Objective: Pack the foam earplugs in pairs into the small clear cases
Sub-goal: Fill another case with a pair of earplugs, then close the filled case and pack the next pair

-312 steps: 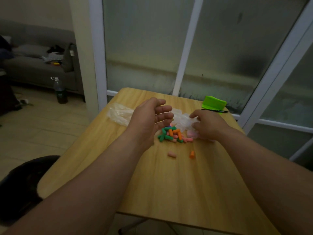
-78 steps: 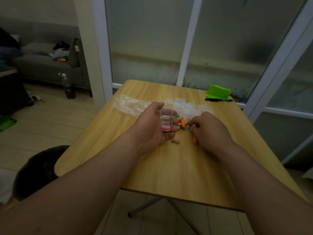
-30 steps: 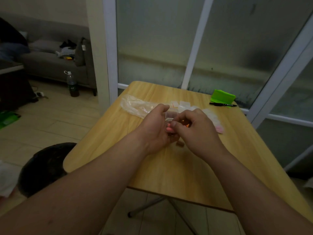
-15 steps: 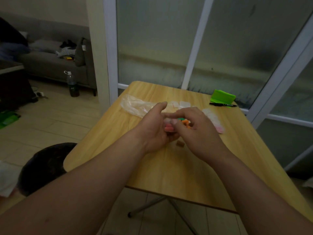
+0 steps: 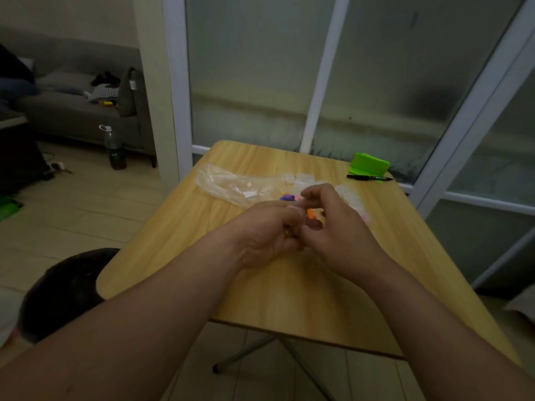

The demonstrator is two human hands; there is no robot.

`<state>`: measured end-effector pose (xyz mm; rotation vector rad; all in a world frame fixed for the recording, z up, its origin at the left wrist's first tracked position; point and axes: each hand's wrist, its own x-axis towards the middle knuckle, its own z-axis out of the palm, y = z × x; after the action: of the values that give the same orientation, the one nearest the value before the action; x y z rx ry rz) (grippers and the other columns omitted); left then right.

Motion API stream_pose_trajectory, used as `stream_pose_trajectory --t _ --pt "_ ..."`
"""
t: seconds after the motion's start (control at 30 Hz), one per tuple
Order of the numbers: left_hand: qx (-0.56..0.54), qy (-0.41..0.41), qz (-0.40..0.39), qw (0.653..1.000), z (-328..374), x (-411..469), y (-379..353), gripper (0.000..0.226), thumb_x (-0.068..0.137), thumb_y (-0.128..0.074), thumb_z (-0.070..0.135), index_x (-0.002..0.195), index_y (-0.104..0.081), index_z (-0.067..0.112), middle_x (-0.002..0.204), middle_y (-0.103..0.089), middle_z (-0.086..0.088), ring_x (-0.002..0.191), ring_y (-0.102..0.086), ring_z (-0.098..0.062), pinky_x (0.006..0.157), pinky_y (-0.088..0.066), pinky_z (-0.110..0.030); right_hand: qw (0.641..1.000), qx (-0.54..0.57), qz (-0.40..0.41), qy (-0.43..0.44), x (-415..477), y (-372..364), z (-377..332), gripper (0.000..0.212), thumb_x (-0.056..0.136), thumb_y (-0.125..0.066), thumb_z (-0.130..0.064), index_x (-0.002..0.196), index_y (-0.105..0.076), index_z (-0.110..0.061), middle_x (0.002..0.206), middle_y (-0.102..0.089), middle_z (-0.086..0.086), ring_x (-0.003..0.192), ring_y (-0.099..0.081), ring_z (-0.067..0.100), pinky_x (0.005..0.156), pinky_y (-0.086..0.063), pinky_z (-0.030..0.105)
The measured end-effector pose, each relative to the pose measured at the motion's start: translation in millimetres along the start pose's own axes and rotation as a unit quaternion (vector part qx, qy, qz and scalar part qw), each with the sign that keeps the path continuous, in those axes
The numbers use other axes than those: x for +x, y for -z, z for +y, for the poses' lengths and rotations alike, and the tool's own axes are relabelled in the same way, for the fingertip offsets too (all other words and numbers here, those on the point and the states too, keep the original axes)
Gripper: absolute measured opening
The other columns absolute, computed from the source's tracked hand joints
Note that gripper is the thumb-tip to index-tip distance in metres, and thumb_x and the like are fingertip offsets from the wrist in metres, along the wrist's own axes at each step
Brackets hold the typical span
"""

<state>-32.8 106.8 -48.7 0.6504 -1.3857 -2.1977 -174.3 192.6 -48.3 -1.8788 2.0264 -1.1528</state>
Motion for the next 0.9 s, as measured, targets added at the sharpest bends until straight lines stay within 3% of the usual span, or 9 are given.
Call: stream_pose_trajectory --t 0.1,0.17,0.23,0.3,0.43,0.5,0.57,0.73,0.9 --pt "-0.013 -0.005 0.013 1.0 -1.9 3.9 -3.2 0.038 0.103 -0.044 -0.006 0.138 -0.059 -0.006 0.131 -0.067 -0.031 0.121 -0.07 -0.036 0.11 -0.049 -0.049 1.0 -0.004 -0.007 -0.014 -2.0 2.8 7.4 0.069 0.091 -0.08 -0.037 0.15 -0.046 -0.03 0.134 -0.06 -0.015 0.112 -0.06 -0.007 0.088 -0.046 0.005" --pt "-0.015 -0.013 0.024 1.0 -2.7 6.8 -6.2 0.039 0.102 -0.045 -0.008 0.14 -0.052 -0.012 0.129 -0.066 -0.035 0.119 -0.07 -0.04 0.109 -0.049 -0.054 1.0 -0.023 0.008 -0.015 -4.0 5.5 10.9 0.067 0.091 -0.078 -0.039 0.149 -0.048 -0.03 0.138 -0.06 -0.013 0.122 -0.058 0.0 0.096 -0.047 0.015" --pt "-0.022 -0.016 0.033 0.999 -3.3 7.9 -11.3 0.039 0.103 -0.047 -0.006 0.142 -0.052 -0.008 0.125 -0.069 -0.034 0.11 -0.075 -0.037 0.091 -0.063 -0.047 0.999 -0.043 0.023 0.0 -6.4 9.0 13.4 0.057 0.091 -0.078 -0.039 0.143 -0.055 -0.03 0.133 -0.061 -0.013 0.123 -0.057 0.004 0.101 -0.05 0.027" --pt "-0.016 -0.018 0.03 0.999 -3.8 10.1 -18.0 0.036 0.105 -0.048 -0.003 0.141 -0.054 -0.005 0.124 -0.07 -0.031 0.105 -0.076 -0.034 0.073 -0.065 -0.036 0.998 -0.052 0.028 0.012 -8.8 14.4 15.1 0.047 0.091 -0.077 -0.041 0.134 -0.062 -0.032 0.123 -0.061 -0.014 0.117 -0.057 0.004 0.098 -0.051 0.03" --pt "0.03 -0.024 -0.003 0.999 -6.5 17.8 -31.9 0.031 0.108 -0.047 0.003 0.134 -0.063 -0.004 0.128 -0.071 -0.026 0.12 -0.071 -0.035 0.098 -0.06 -0.049 0.997 -0.062 0.041 0.019 -10.9 26.0 19.5 0.027 0.095 -0.073 -0.038 0.122 -0.069 -0.034 0.113 -0.063 -0.016 0.107 -0.058 0.001 0.089 -0.049 0.023" --pt "0.038 -0.026 -0.013 0.999 -5.7 21.3 -38.2 0.03 0.108 -0.051 0.009 0.132 -0.064 -0.004 0.129 -0.069 -0.028 0.117 -0.07 -0.033 0.096 -0.061 -0.048 0.997 -0.054 0.045 0.012 -11.7 32.7 23.2 0.021 0.098 -0.072 -0.034 0.119 -0.07 -0.03 0.11 -0.065 -0.015 0.104 -0.059 -0.002 0.083 -0.045 0.012" --pt "0.034 -0.032 -0.006 0.999 -1.7 25.5 -45.2 0.032 0.108 -0.055 0.017 0.132 -0.063 -0.004 0.128 -0.069 -0.03 0.114 -0.07 -0.032 0.096 -0.061 -0.044 0.997 -0.049 0.058 -0.007 -11.3 43.0 32.2 0.022 0.099 -0.072 -0.035 0.12 -0.069 -0.029 0.111 -0.066 -0.015 0.103 -0.06 -0.004 0.08 -0.044 0.011" --pt "-0.05 -0.101 0.092 0.989 11.6 42.8 -43.7 0.021 0.109 -0.053 0.016 0.125 -0.056 0.003 0.123 -0.07 -0.024 0.108 -0.076 -0.032 0.095 -0.062 -0.043 0.98 -0.06 0.15 -0.115 0.6 74.6 84.9 0.038 0.093 -0.08 -0.037 0.126 -0.065 -0.026 0.113 -0.067 -0.008 0.103 -0.064 0.01 0.082 -0.049 0.025" --pt "-0.09 -0.117 0.129 0.981 15.4 52.0 -41.7 0.027 0.106 -0.056 0.014 0.128 -0.057 -0.001 0.122 -0.071 -0.025 0.105 -0.077 -0.034 0.087 -0.065 -0.041 0.966 -0.106 0.133 -0.197 0.0 81.4 133.6 0.036 0.096 -0.077 -0.037 0.126 -0.064 -0.023 0.116 -0.067 -0.003 0.104 -0.065 0.02 0.094 -0.057 0.046"
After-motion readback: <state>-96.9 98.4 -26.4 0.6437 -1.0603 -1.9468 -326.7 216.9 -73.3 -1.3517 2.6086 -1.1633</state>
